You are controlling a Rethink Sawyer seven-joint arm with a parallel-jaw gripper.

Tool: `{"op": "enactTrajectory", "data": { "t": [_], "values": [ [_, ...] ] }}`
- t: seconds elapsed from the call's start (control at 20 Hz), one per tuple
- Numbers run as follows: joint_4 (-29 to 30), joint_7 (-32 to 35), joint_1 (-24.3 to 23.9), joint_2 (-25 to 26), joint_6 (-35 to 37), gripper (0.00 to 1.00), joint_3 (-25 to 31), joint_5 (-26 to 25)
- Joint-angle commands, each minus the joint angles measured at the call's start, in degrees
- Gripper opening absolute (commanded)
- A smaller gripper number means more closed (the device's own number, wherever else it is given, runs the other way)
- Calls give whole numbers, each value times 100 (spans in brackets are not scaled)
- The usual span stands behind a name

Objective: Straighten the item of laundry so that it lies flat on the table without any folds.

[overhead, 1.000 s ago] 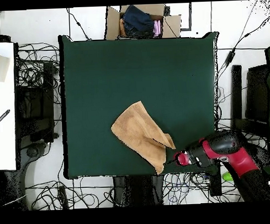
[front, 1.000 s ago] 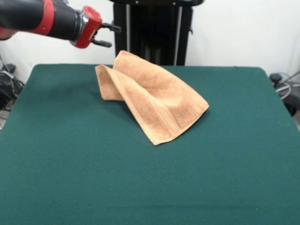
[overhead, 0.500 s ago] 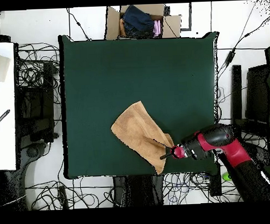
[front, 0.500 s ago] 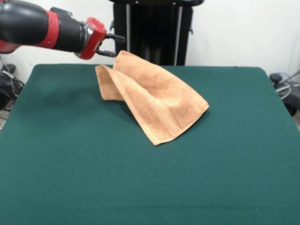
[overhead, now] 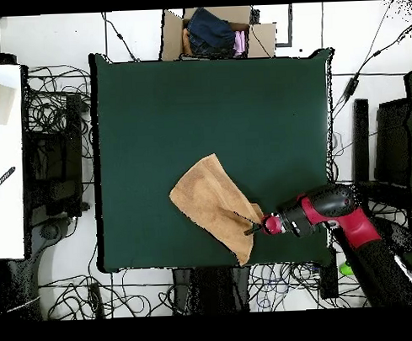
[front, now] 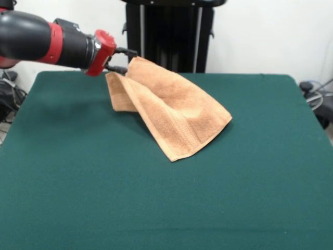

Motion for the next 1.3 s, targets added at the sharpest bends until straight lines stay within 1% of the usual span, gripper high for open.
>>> {"op": "enactTrajectory", "data": {
  "t": [0.05,0.7,1.3],
  "values": [
    [-847,-568,288,338,411,100,158,148],
    [-1149,-680,304,579,378,100,159,54],
    [-1227,-720,293,732,15,100,240,11]
  ]
}}
